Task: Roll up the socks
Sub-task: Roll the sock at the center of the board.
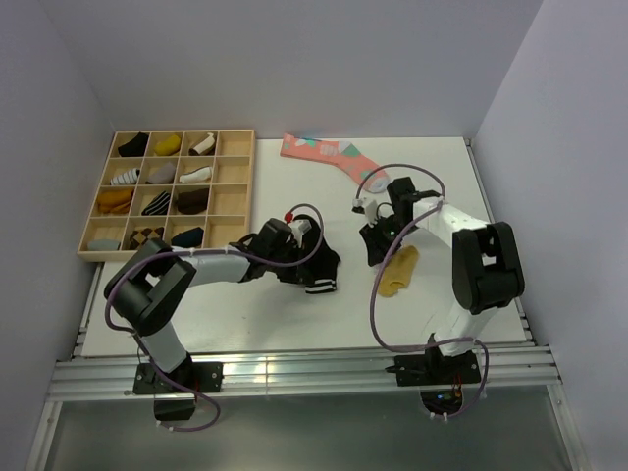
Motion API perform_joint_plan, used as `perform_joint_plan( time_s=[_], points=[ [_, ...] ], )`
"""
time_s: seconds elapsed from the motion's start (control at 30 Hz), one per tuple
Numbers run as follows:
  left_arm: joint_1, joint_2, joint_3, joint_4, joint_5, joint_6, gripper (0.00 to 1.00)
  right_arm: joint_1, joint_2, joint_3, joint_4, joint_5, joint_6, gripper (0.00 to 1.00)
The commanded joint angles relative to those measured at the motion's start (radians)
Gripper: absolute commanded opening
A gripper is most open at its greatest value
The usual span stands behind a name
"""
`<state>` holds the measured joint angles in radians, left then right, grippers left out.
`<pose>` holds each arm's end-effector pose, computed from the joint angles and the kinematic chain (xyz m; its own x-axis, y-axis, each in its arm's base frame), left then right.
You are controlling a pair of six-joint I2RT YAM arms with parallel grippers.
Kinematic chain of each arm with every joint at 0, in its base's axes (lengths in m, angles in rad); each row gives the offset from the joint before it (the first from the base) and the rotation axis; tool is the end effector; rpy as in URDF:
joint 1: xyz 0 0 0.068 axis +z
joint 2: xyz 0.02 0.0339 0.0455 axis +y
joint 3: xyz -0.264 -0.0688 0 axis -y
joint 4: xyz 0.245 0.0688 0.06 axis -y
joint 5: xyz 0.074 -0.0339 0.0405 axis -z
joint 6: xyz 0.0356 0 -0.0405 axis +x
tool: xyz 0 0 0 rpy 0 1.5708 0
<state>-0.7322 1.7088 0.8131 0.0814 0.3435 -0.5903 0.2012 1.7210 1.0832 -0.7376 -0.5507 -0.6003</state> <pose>0.2375 -0.2296 0.1430 -0.8954 0.1001 -0.4339 0.3647 0.7240 -0.5855 0.3023 0.0807 0.1745 -0.6407 -0.6220 -0.4502 -0.7656 0.5615 0.3139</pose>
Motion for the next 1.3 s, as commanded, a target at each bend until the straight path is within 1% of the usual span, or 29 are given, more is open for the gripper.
perform_joint_plan(
  time_s=[0.0,0.17,0.2,0.33,0.4,0.53,0.67,0.97,1.27],
  points=[
    [0.025,0.035,0.041,-0.149,0.071,0.038,0.00,0.024,-0.089,-0.006,0.078,-0.034,-0.046,0.41],
    [0.039,0.067,0.078,-0.209,0.101,0.027,0.00,0.118,-0.175,-0.092,0.191,-0.022,-0.067,0.41],
    [0.042,0.074,0.081,-0.216,0.104,0.027,0.00,0.162,-0.211,-0.112,0.208,-0.020,-0.073,0.40],
    [0.045,0.090,0.097,-0.244,0.134,0.029,0.00,0.266,-0.316,-0.235,0.323,-0.006,-0.088,0.39],
    [0.045,0.094,0.103,-0.252,0.143,0.030,0.00,0.315,-0.357,-0.258,0.374,0.008,-0.093,0.39],
    [0.045,0.092,0.116,-0.266,0.144,0.030,0.00,0.380,-0.368,-0.269,0.405,0.041,-0.099,0.40],
    [0.047,0.088,0.113,-0.267,0.146,0.030,0.00,0.418,-0.350,-0.269,0.408,0.060,-0.099,0.40],
    [0.047,0.075,0.097,-0.278,0.147,0.038,0.00,0.510,-0.380,-0.336,0.480,0.118,-0.093,0.39],
    [0.045,0.071,0.092,-0.292,0.146,0.049,0.00,0.526,-0.376,-0.341,0.488,0.130,-0.098,0.39]
  ],
)
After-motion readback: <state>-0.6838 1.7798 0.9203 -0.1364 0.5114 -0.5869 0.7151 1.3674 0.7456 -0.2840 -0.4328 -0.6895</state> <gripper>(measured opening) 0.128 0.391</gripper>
